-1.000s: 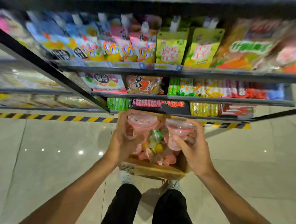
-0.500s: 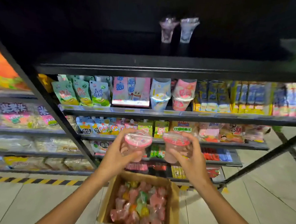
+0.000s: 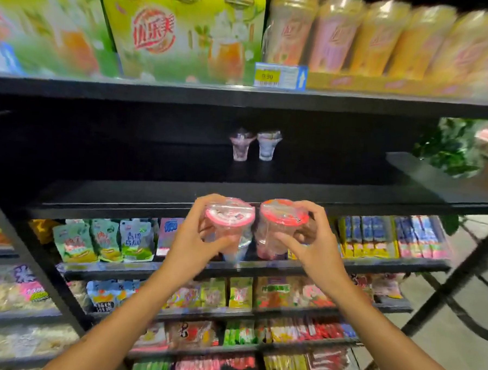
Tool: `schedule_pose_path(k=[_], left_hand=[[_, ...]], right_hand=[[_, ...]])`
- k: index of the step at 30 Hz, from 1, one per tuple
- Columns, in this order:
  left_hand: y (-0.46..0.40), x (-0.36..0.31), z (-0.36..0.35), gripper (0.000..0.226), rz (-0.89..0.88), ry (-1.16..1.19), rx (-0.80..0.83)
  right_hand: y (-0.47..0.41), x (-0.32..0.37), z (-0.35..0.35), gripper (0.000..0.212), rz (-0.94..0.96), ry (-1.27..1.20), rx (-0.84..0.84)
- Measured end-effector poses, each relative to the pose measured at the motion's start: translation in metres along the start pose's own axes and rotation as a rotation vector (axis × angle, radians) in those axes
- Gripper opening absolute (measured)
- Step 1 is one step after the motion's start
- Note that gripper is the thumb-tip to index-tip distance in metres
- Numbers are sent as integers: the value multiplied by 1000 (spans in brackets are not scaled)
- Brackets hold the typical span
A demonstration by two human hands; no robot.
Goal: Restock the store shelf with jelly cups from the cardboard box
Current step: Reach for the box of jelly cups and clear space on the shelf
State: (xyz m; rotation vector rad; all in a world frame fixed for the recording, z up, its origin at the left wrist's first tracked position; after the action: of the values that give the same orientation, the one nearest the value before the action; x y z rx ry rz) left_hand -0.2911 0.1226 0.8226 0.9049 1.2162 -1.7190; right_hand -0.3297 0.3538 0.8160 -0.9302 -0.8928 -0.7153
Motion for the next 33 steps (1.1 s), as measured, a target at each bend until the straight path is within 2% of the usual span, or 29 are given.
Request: schedule_pose_path(k=[7,11,19,23,28,33], left_hand=[[-77,-9,14,63,-91,-39,84],[-113,4,12,64,-73,-54,52],[-183,39,-12,68,23,-37,-19],[-224,41,-36,69,33,-159,-81],[-278,59,-58,67,102,-51,-205],[-309,78,-75,74,82,-111,-214]], right_hand=[[-51,-2,33,59,27,9,-145],[-74,-18,62,60,30,26,-192],[-134,-64,137,58,-38,108,-145],[-177,-92,176,55,-74,182,-78],[-223,-123,208,63,-19,245,-55],[-244,-147,219,63,-10,222,-12]])
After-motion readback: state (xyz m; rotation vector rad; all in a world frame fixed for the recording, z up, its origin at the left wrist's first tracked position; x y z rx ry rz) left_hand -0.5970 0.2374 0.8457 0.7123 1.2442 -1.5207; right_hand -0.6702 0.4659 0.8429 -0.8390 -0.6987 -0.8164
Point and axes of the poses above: each hand's wrist, its own y-axis away from the middle knuckle, its own z-axis out of the back of the hand, x = y × z, the point moved 7 cm from there along -y, towards the middle knuckle, and after that the axes turned 14 degrees about x, right-handed, at the moved point
